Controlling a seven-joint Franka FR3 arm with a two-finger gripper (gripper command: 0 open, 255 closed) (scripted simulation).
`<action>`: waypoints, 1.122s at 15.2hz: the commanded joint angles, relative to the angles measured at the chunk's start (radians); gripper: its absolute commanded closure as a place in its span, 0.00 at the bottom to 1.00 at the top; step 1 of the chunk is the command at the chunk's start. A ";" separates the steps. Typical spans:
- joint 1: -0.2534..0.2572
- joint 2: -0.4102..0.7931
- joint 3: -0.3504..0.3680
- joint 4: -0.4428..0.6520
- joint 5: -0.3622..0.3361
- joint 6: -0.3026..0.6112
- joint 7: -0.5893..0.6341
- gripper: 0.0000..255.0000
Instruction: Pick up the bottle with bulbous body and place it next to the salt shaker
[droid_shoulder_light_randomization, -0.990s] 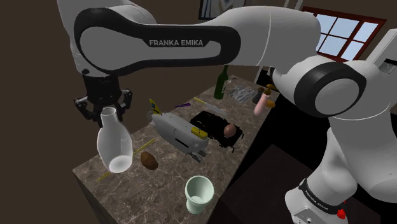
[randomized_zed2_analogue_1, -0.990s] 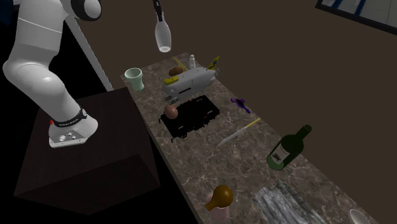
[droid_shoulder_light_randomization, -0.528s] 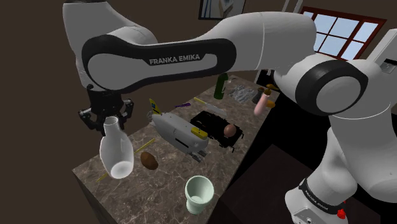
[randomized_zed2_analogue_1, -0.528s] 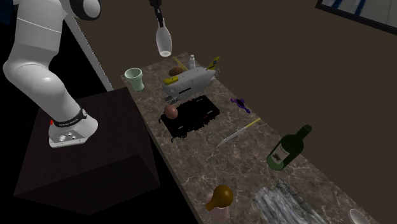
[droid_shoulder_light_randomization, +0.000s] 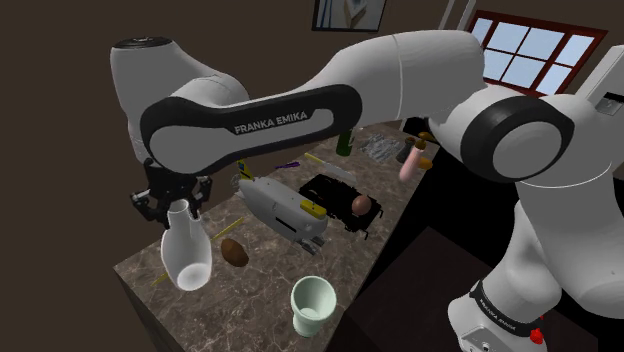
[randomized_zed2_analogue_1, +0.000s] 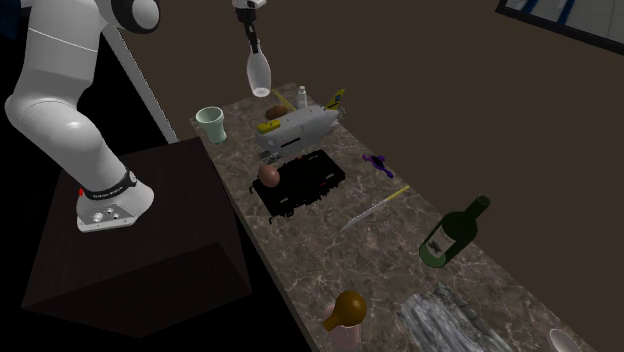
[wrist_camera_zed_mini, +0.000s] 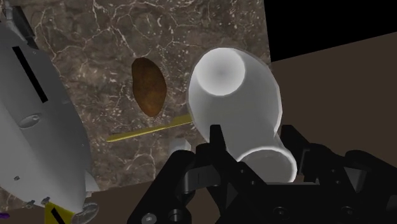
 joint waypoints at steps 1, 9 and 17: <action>-0.001 0.006 -0.001 -0.014 -0.001 0.021 0.001 1.00; -0.002 0.041 -0.005 -0.064 -0.008 0.106 0.008 1.00; -0.002 0.051 -0.006 -0.073 -0.010 0.125 0.010 1.00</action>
